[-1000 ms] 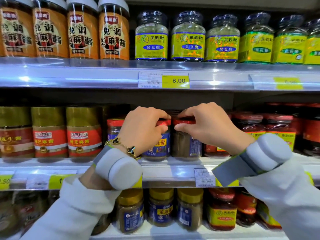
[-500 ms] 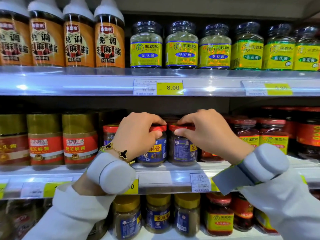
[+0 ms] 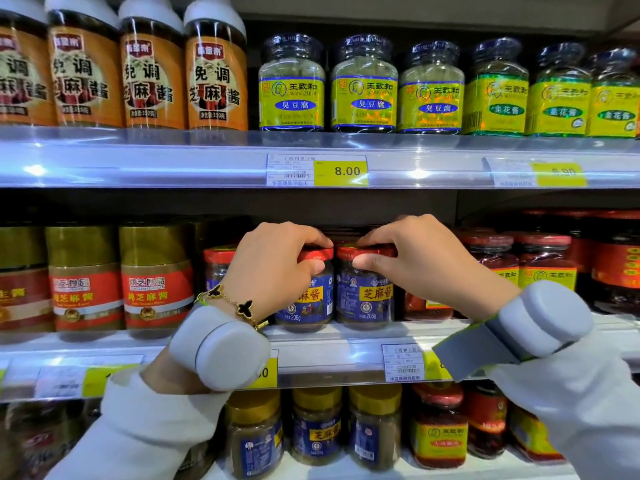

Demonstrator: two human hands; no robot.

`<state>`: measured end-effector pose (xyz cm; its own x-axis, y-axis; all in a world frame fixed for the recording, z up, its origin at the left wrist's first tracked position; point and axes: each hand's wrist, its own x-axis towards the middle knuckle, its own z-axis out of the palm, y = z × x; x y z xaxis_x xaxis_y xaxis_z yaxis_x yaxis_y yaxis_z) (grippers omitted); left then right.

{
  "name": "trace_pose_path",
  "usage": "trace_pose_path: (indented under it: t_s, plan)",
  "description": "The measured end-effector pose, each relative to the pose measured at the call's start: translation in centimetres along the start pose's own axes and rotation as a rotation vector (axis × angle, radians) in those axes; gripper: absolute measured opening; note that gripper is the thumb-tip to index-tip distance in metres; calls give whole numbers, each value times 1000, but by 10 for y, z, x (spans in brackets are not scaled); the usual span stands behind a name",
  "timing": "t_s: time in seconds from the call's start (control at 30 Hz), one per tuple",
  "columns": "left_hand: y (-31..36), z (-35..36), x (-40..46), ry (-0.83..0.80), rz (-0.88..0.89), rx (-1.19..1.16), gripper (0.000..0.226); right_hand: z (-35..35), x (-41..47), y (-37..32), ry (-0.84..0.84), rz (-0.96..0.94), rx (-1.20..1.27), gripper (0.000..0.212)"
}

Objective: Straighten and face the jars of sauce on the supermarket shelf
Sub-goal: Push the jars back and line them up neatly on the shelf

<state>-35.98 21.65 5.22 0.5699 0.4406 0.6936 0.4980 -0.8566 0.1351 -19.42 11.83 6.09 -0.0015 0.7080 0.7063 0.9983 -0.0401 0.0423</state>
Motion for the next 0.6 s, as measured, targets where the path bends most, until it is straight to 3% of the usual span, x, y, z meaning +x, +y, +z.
trace_pose_path:
  t_s: [0.13, 0.6]
  plan:
    - [-1, 1, 0, 6, 9, -6, 28, -3, 2, 5, -119, -22, 6, 32]
    - [-3, 1, -2, 15, 20, -7, 28, -1, 0, 2, -44, -42, -44, 30]
